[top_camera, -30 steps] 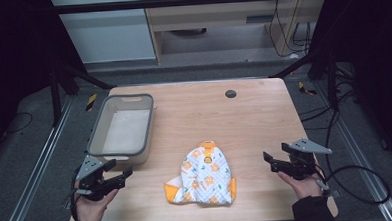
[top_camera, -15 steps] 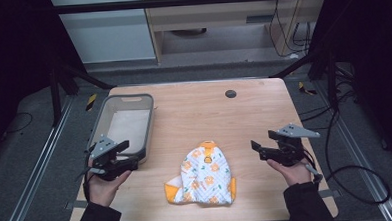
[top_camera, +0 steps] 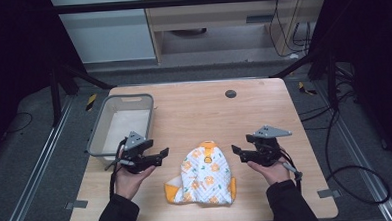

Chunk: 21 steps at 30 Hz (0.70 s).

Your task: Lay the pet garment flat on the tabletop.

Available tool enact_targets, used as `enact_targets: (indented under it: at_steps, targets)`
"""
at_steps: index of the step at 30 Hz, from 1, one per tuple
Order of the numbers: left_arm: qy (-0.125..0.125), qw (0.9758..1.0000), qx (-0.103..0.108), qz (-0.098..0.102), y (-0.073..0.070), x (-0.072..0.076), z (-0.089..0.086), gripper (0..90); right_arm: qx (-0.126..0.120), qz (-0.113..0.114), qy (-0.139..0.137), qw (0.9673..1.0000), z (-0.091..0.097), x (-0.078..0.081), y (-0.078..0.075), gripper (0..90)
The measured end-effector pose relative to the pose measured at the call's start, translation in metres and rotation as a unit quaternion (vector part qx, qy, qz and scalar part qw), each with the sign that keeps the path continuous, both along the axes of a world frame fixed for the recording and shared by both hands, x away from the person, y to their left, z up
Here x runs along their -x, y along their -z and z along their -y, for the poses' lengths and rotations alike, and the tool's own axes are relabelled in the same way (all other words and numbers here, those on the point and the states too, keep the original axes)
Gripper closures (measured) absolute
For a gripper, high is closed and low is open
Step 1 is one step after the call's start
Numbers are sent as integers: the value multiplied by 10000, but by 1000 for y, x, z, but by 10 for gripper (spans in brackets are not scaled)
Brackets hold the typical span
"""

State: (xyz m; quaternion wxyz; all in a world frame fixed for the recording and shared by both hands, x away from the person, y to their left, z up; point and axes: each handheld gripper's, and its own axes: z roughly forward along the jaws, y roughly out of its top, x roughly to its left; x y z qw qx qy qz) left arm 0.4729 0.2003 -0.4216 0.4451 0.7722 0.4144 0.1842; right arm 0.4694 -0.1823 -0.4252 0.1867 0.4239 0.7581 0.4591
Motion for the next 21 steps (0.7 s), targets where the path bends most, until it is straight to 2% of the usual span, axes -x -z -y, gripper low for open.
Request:
enact_targets:
  at_steps: [5, 12, 14, 18, 19, 20, 21]
  targets:
    - [202, 9995, -153, -180, 13, -4, 14, 313, 89, -158, -127, 9998, -9, -2, 12, 341]
    - [446, 9982, -258, -304, 25, -7, 33, 341, 229, -368, -320, 9985, -19, -2, 26, 391]
    - [547, 9971, -384, -367, 31, -9, 40, 346, 280, -417, -373, 9980, -22, -2, 29, 410]
    - [612, 9963, -429, -433, 37, -10, 45, 365, 317, -490, -443, 9973, -26, -3, 35, 427]
    - [644, 9954, -517, -490, 42, -12, 49, 370, 282, -566, -492, 9968, -28, -4, 39, 440]
    - [644, 9954, -517, -490, 42, -12, 49, 376, 256, -606, -515, 9965, -28, -4, 41, 448]
    - [704, 9943, -563, -571, 47, -13, 51, 383, 236, -671, -537, 9960, -30, -4, 43, 456]
